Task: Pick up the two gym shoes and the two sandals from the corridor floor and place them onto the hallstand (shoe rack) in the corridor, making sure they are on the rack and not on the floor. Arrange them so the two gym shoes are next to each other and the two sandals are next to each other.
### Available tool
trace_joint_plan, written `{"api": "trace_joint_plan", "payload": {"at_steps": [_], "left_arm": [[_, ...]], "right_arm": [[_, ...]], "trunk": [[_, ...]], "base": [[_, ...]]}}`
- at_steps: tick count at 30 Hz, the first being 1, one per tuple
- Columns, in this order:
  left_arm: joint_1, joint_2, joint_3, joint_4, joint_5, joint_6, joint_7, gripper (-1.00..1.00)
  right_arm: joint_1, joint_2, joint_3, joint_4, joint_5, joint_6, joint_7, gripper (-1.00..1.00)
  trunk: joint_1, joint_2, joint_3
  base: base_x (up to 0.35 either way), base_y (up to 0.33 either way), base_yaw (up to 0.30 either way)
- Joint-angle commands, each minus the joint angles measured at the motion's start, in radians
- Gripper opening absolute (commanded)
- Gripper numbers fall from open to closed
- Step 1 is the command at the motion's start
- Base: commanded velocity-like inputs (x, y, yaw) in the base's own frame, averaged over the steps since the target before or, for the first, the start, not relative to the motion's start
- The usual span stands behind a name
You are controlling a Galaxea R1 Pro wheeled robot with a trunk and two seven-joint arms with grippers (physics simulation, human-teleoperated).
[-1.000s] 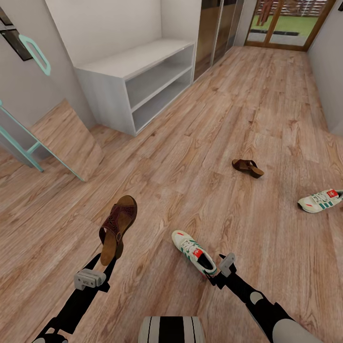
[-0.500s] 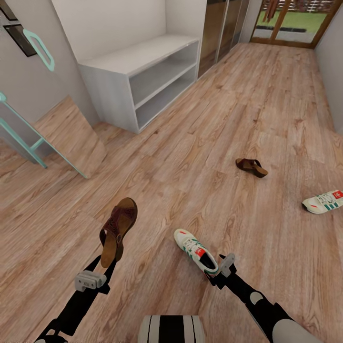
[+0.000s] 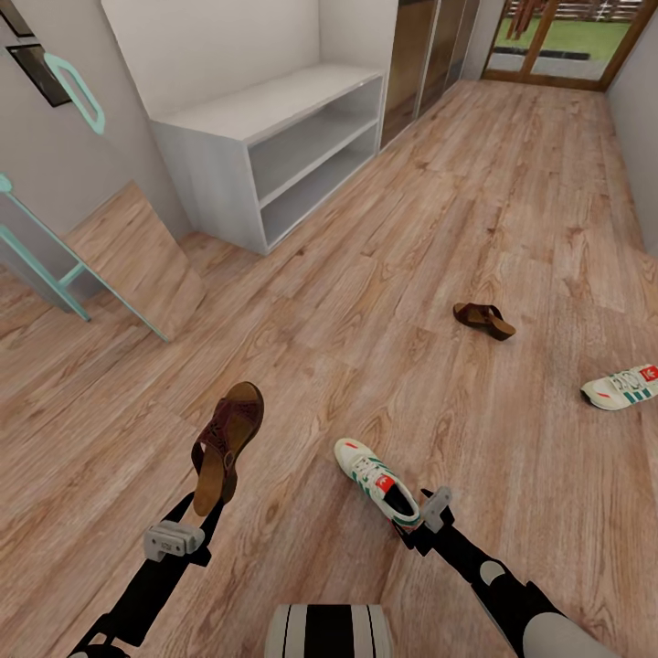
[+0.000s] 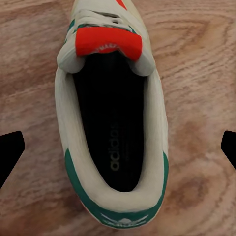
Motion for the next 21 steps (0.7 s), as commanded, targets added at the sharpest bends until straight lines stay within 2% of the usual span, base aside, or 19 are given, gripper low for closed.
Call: {"api": "trace_joint_plan", "payload": {"at_steps": [1,15,21], "left_arm": [[0.0,0.0,0.0,0.0,0.0,0.0,-0.001,-1.0],[0.0,0.0,0.002,0.007,-0.001,-0.008,0.0,-1.0],[-0.004,0.0,0.002,0.028,-0.002,-0.018,0.0,-1.0]], "right_arm": [[0.0,0.0,0.0,0.0,0.0,0.0,0.0,1.0],[0.0,-0.006,0.001,0.001,0.0,-0.009,0.0,1.0],[0.001,-0.006,0.001,0.002,0.0,-0.037,0.001,1.0]], "trunk": [[0.0,0.0,0.0],[0.0,0.0,0.0],[0.0,0.0,0.0]], "base": [[0.0,0.0,0.002],[0.0,0.0,0.0],[0.0,0.0,0.0]]}}
